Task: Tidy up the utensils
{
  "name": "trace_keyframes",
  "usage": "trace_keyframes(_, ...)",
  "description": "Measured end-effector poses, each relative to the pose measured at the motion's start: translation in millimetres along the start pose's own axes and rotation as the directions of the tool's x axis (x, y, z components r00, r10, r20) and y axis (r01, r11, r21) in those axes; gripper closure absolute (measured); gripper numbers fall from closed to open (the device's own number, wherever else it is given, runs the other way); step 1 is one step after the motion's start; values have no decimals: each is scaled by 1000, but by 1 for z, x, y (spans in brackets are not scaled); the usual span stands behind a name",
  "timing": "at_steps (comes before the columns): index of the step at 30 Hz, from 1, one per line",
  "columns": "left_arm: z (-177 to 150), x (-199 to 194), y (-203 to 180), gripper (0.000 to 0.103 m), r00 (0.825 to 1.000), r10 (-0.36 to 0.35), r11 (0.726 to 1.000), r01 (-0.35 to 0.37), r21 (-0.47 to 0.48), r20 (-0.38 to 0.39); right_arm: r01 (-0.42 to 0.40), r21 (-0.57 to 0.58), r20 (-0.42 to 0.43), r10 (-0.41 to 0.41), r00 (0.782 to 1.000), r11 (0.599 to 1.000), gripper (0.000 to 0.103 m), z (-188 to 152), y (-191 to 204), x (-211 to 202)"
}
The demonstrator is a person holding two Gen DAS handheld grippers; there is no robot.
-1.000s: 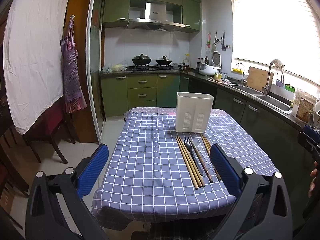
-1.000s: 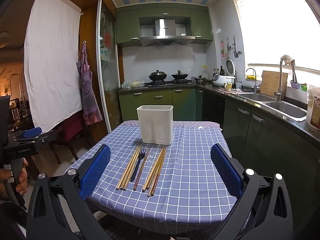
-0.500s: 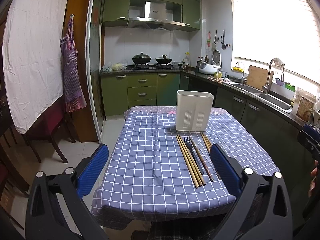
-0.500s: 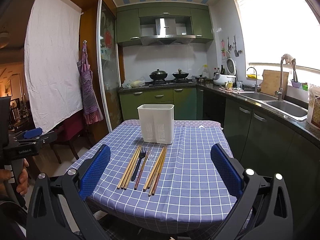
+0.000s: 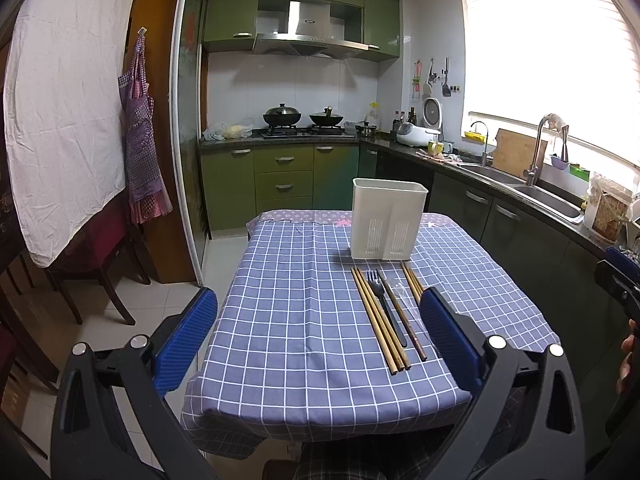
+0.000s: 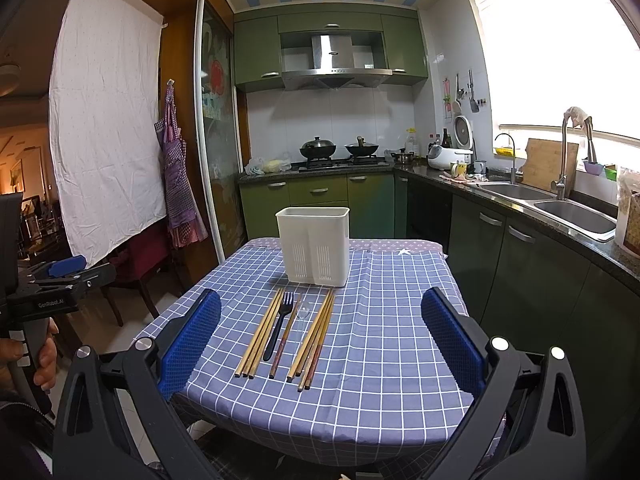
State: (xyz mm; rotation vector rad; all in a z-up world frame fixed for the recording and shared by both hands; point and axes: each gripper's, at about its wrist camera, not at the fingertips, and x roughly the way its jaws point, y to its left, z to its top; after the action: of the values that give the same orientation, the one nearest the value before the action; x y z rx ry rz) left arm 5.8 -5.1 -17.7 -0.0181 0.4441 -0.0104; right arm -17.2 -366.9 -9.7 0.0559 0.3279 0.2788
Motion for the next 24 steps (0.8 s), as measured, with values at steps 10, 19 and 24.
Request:
trace_keyframes(10,1,0,0,7,1000,0,1000,0,1,-1,0,0,0,0,1000,1000,4,0,0,0)
trace_keyframes(19,-1,1,-2,7,1000,-1,1000,1,3,-5,1,-1,-1,-1,1000,1000,4,0,0,1)
trace_keyframes(24,-2,1,-3,7,1000,-1,1000,1,4,-7,-1,0,-2,1,1000,1000,4,-1,1,2)
